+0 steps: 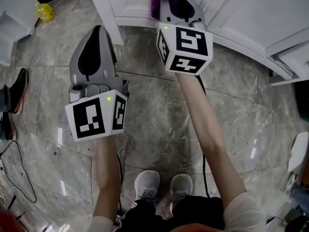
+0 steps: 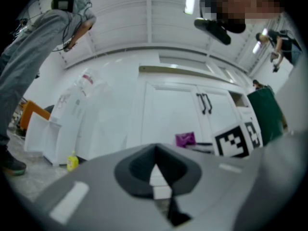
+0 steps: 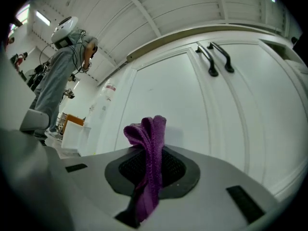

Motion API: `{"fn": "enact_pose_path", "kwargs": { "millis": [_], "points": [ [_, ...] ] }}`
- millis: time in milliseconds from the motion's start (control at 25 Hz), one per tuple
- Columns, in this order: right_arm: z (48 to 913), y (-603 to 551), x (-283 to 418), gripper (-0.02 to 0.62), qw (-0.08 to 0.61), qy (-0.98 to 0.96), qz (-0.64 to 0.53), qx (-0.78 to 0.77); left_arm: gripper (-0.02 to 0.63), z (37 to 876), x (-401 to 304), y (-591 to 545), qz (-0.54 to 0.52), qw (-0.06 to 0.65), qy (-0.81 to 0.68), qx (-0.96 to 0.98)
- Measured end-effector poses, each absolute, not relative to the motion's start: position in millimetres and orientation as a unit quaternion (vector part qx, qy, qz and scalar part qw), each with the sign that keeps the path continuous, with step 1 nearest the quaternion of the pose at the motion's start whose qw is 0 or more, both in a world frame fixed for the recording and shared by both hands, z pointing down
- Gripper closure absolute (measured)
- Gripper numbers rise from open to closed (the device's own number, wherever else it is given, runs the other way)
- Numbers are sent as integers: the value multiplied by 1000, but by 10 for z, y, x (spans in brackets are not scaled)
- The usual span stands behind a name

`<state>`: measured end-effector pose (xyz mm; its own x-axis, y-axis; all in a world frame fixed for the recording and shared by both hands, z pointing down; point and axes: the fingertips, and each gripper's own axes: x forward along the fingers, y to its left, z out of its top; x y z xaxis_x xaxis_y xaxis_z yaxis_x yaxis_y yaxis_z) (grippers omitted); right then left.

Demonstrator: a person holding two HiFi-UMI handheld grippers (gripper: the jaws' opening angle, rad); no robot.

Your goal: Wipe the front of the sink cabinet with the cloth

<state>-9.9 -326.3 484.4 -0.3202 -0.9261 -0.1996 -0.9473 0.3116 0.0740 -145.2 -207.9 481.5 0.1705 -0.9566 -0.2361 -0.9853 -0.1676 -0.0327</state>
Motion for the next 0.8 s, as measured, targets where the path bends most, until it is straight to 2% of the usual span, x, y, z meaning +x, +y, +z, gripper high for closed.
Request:
{"fn": "enact_pose_path", "kwargs": {
  "millis": [320, 800],
  "points": [
    [4831, -3131, 681, 545, 60, 766, 98, -633, 601, 4882, -1280, -2088, 82, 77, 631, -767],
    [4855, -2992, 1211, 545, 67, 733, 83, -672, 601, 4799, -1151, -2068, 87, 84, 620, -775]
  ]
}}
